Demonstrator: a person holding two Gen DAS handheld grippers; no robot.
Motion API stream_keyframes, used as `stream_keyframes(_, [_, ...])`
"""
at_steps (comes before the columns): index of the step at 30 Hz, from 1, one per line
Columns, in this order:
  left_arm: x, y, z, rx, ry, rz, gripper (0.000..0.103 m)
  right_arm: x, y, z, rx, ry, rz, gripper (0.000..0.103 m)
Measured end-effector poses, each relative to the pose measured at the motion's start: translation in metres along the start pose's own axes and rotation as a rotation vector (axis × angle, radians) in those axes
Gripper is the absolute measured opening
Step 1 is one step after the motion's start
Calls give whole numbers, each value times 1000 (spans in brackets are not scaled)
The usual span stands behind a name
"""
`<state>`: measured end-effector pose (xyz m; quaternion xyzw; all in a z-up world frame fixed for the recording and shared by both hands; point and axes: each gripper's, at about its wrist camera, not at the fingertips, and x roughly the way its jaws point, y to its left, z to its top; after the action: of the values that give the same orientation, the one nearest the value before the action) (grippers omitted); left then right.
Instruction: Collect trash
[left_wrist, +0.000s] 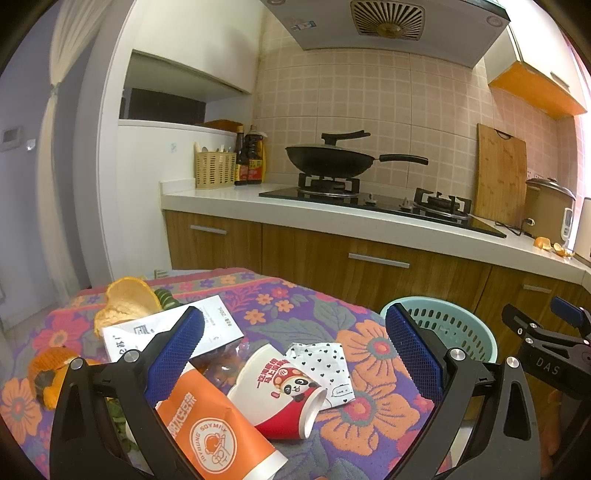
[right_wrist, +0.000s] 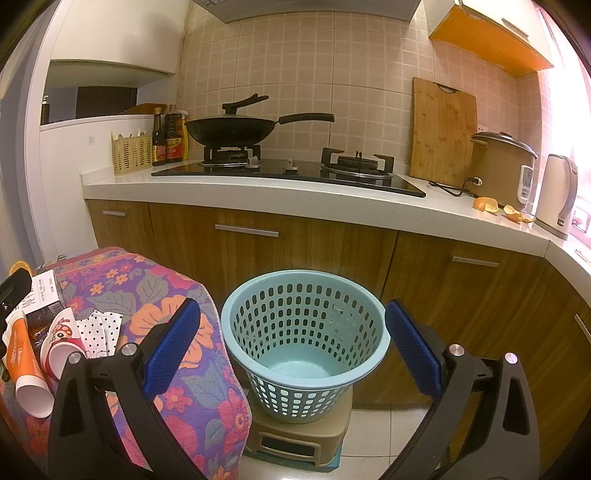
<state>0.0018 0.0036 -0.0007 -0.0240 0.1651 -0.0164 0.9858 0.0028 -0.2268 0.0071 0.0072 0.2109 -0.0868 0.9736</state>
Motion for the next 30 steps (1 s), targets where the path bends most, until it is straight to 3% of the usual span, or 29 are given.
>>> stream_keyframes(30, [-5, 0, 4, 17, -10, 6, 95, -4, 2, 1, -16, -6, 31, 95])
